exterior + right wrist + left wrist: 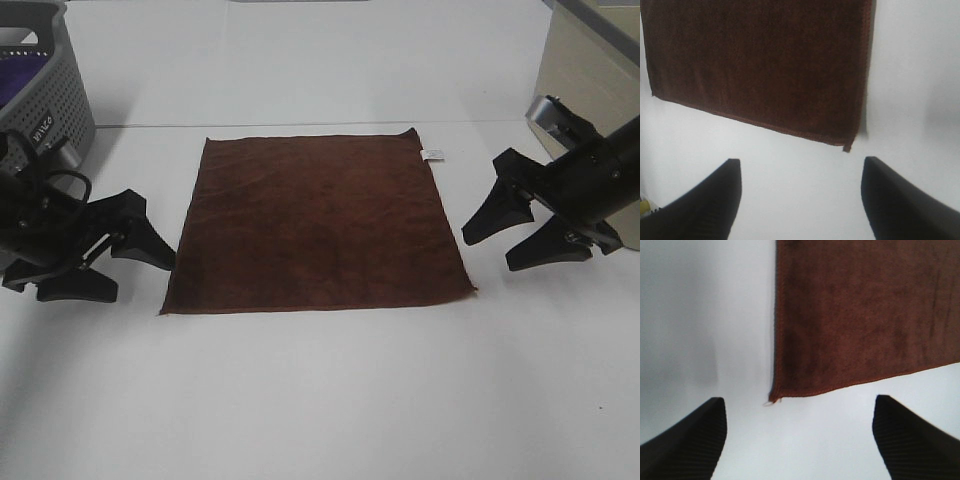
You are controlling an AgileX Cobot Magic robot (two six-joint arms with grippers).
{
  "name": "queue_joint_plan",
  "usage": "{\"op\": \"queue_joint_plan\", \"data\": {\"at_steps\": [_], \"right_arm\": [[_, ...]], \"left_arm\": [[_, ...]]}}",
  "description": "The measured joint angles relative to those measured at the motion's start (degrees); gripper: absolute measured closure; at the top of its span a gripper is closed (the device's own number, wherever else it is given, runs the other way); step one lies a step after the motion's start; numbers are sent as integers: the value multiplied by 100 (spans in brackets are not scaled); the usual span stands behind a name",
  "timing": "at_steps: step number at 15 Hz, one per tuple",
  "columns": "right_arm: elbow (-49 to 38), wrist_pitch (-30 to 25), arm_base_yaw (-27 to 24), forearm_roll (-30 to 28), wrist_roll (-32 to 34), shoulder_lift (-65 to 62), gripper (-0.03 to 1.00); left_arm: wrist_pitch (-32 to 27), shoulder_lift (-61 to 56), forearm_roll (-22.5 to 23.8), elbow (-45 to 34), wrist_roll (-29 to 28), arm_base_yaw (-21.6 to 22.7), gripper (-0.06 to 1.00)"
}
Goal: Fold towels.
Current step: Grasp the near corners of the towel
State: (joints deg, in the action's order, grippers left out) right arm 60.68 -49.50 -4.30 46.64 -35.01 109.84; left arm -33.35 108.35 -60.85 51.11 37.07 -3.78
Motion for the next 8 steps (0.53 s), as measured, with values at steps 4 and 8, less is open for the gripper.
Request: {"op": "queue_joint_plan", "data": {"at_steps": [4,8], "right_arm": [[29,63,-57,304,-286,504,27],[395,69,-57,395,-378,911,27]], "left_arm": [[-138,642,-344,487,298,0,20],[-527,1180,-745,1049,321,-97,16]]}}
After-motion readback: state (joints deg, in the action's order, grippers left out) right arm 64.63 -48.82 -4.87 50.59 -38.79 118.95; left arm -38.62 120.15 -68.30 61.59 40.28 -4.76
